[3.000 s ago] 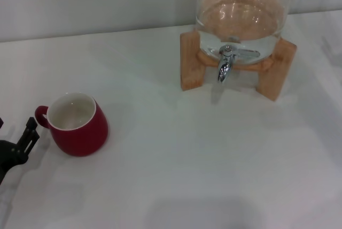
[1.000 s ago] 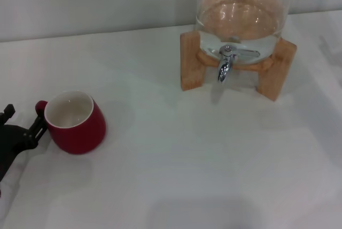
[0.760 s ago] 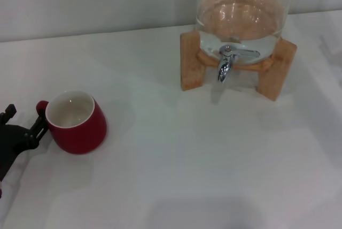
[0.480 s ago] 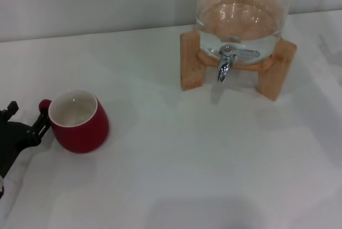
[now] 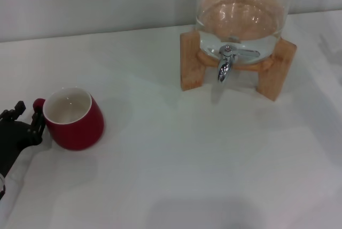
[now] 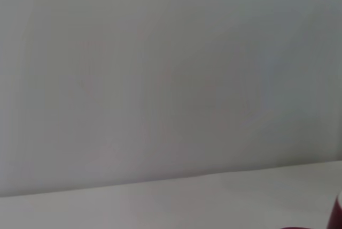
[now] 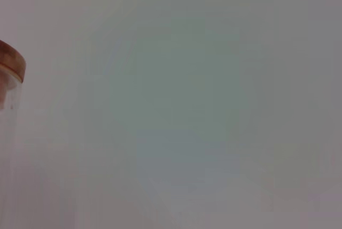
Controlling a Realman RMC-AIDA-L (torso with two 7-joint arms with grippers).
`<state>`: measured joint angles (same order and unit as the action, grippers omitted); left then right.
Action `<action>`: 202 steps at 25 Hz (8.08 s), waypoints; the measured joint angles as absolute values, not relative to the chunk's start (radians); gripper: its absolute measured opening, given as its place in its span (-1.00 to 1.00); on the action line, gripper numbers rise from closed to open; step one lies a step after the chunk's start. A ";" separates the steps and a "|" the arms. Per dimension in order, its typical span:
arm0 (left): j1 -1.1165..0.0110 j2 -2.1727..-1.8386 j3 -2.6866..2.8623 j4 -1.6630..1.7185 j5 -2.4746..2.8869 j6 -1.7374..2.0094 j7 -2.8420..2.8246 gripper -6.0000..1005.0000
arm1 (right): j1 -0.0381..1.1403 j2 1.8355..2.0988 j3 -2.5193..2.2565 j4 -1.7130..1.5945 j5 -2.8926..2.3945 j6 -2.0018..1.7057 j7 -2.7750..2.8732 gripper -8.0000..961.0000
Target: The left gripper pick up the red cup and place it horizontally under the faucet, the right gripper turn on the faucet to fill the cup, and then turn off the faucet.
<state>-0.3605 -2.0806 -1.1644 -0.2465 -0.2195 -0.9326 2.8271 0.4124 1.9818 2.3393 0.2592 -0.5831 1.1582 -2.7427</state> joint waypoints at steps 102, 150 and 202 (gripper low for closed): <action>-0.601 -2.088 -0.883 -0.597 -0.051 -0.444 2.584 -0.78 | 0.426 1.999 2.334 0.258 -0.591 1.261 -2.743 0.41; -0.693 -2.091 -0.824 -0.564 -0.061 -0.377 2.559 -0.52 | 0.416 2.002 2.299 0.248 -0.592 1.313 -2.743 0.41; -0.648 -2.088 -0.806 -0.645 -0.031 -0.356 2.563 -0.46 | 0.400 2.003 2.299 0.248 -0.591 1.315 -2.743 0.41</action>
<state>-0.6476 -2.0878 -0.8057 -0.6450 -0.0309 -0.3562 2.5630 0.4004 2.0033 2.2993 0.2484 -0.5909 1.3145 -2.7427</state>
